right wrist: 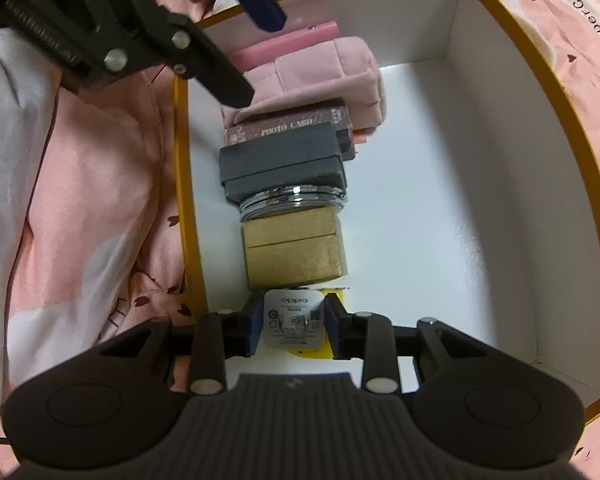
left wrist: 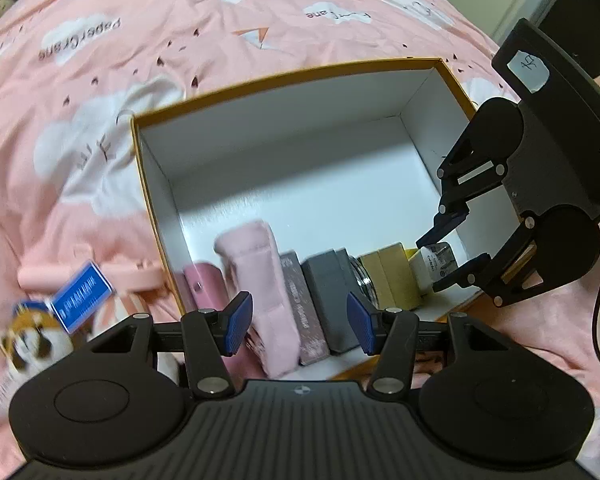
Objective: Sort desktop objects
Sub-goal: 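Set the charger plug beside the gold box and open the right gripper, then withdraw both grippers from the orange box toward the plush toys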
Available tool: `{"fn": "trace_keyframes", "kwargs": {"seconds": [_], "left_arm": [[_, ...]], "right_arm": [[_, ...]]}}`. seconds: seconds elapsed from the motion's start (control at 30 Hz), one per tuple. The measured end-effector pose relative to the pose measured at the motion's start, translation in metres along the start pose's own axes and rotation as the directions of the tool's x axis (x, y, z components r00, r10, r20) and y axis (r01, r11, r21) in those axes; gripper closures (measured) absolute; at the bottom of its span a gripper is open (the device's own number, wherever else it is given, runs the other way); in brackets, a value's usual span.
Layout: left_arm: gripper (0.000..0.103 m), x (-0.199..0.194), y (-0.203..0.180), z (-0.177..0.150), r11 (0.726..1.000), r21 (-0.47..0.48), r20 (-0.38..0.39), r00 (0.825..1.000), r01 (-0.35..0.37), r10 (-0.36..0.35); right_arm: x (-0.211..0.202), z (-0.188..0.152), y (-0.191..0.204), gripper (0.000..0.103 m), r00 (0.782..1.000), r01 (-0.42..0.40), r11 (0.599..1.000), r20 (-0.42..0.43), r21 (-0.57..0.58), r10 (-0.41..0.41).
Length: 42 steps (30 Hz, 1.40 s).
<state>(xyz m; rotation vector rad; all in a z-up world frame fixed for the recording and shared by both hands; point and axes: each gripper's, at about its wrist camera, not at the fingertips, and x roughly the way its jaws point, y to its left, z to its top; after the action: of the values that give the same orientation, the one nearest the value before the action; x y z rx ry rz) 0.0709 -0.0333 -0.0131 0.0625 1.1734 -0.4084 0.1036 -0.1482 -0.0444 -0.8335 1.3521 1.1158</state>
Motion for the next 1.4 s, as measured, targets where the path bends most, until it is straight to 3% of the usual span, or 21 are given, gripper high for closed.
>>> {"fn": "trace_keyframes", "kwargs": {"seconds": [0.2, 0.37, 0.6, 0.77, 0.87, 1.1, 1.4], "left_arm": [[0.042, 0.002, 0.003, -0.013, 0.999, -0.052, -0.001, 1.000, 0.017, -0.017], [0.042, 0.001, 0.006, -0.020, 0.997, -0.072, 0.020, 1.000, -0.012, 0.013], [0.042, -0.003, 0.003, -0.026, 0.995, -0.095, 0.051, 0.998, -0.029, 0.034], [0.042, -0.002, -0.002, -0.030, 0.996, -0.083, 0.058, 0.998, -0.024, 0.029], [0.042, -0.001, -0.001, -0.031, 0.996, -0.088, 0.057, 0.998, -0.025, 0.031], [0.042, 0.001, 0.006, -0.031, 0.994, -0.105, 0.044, 0.998, -0.031, 0.036], [0.042, 0.003, 0.007, -0.030, 0.994, -0.109, 0.033, 0.999, -0.030, 0.034]], "right_arm": [[-0.011, -0.001, 0.005, 0.065, 1.000, -0.011, 1.000, 0.003, -0.021, 0.011], [-0.034, -0.003, -0.002, 0.063, 1.000, 0.020, 0.999, 0.015, -0.030, -0.019], [-0.047, -0.003, -0.023, 0.075, 0.997, 0.076, 0.996, 0.030, -0.036, -0.075], [-0.011, 0.001, -0.028, 0.087, 0.984, 0.166, 0.979, -0.047, -0.121, -0.172], [0.010, 0.002, -0.036, 0.092, 0.985, 0.137, 0.981, -0.088, -0.135, -0.150], [0.045, 0.004, -0.033, 0.092, 0.983, 0.091, 0.970, -0.133, -0.225, -0.123], [0.048, 0.007, -0.020, 0.099, 0.988, 0.086, 0.949, -0.098, -0.304, -0.121]]}}
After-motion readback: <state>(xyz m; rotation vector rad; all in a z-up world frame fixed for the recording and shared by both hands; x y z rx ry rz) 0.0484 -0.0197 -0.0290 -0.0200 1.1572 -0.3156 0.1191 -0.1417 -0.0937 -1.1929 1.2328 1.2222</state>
